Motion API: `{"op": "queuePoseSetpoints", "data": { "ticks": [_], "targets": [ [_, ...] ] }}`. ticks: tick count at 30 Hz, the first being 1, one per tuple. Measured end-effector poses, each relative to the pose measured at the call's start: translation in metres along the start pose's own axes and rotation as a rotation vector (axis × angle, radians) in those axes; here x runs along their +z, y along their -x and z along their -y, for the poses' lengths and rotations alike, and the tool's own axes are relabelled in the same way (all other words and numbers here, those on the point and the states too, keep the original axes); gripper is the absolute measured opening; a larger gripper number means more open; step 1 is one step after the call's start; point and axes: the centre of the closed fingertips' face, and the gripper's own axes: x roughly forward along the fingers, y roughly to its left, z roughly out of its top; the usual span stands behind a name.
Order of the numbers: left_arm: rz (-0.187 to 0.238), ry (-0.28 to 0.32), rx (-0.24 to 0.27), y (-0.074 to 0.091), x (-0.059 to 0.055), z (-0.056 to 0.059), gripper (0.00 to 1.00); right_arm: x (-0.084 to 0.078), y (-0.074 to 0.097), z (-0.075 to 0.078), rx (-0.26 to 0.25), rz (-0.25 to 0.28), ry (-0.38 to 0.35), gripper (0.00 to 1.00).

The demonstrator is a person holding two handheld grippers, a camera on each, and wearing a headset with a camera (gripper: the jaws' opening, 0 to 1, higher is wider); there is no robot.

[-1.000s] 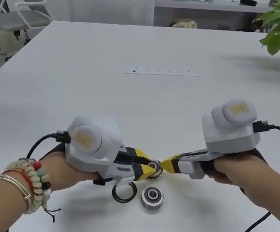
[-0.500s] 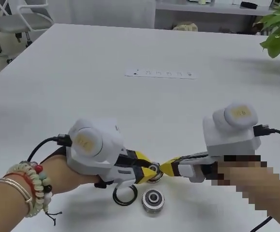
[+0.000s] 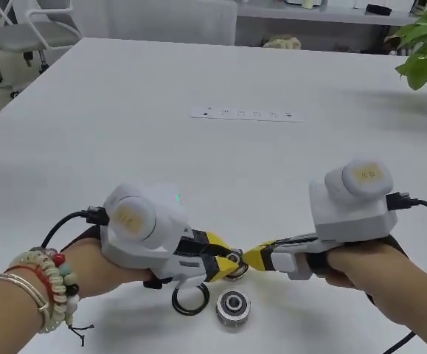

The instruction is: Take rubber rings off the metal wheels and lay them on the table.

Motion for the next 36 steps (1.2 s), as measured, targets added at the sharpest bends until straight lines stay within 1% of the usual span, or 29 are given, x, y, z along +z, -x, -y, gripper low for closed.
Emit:
{"op": "queuePoseSetpoints", "data": {
  "ticks": [22, 24, 25, 27, 28, 29, 30, 33, 36],
  "targets": [
    [0.002, -0.003, -0.002, 0.000, 0.000, 0.001, 0.08, 0.002, 0.001, -0.005, 0.019, 0.009, 0.002, 0.00],
    [0.002, -0.003, -0.002, 0.000, 0.000, 0.001, 0.08, 0.004, 0.000, -0.007, 0.029, 0.018, -0.002, 0.00],
    [0.003, -0.003, -0.002, 0.000, 0.000, 0.001, 0.08, 0.004, -0.001, -0.008, 0.026, 0.016, 0.001, 0.00],
    [0.003, -0.002, 0.000, 0.000, 0.000, 0.001, 0.08, 0.007, -0.003, -0.014, 0.043, 0.026, -0.001, 0.00],
    [0.005, 0.003, 0.001, 0.000, 0.000, 0.000, 0.08, 0.007, -0.004, -0.014, 0.029, 0.018, 0.008, 0.00],
    [0.007, 0.007, 0.002, 0.000, 0.000, 0.000, 0.08, 0.006, -0.005, -0.011, 0.008, 0.012, 0.033, 0.00],
    [0.013, 0.012, 0.002, 0.000, 0.000, 0.000, 0.08, 0.006, -0.005, -0.012, 0.012, 0.013, 0.030, 0.00],
    [0.026, 0.019, 0.001, 0.000, 0.000, 0.000, 0.08, 0.007, -0.003, -0.009, 0.011, 0.021, 0.006, 0.00],
    [0.017, 0.024, 0.002, 0.000, 0.000, 0.000, 0.08, 0.007, -0.001, -0.003, -0.003, 0.028, -0.036, 0.00]
  ]
}}
